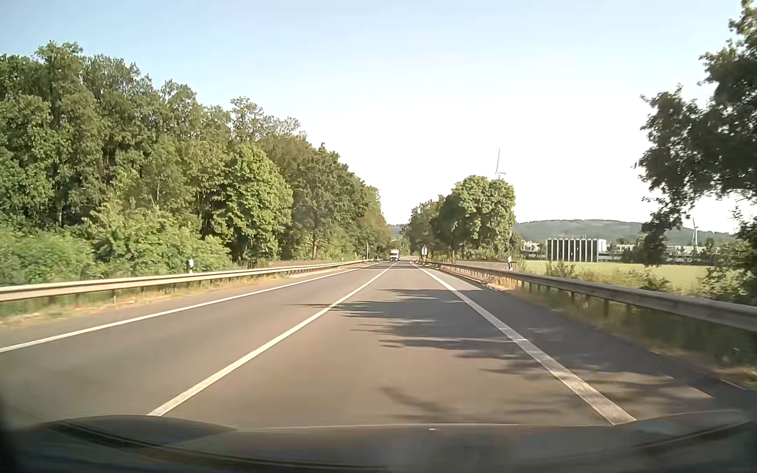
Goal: Follow the waypoints while adhering to traffic rules and regulations
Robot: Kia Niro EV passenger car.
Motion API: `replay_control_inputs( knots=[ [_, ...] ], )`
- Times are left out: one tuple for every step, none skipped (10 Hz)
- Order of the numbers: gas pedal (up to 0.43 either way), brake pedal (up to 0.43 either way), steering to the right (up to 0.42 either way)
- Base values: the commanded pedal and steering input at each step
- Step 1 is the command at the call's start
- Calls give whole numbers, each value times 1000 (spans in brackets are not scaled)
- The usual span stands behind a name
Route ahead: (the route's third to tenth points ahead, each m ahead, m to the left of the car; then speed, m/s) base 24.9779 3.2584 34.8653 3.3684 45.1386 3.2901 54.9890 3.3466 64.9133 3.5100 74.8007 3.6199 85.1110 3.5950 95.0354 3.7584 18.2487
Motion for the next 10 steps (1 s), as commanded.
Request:
replay_control_inputs(
  knots=[
    [209, 6, -2],
    [209, 6, -2],
    [209, 6, -2],
    [209, 6, -1],
    [209, 6, 0],
    [209, 6, 0],
    [209, 6, 0],
    [209, 6, 0],
    [209, 6, 1],
    [209, 6, 1]
  ],
)
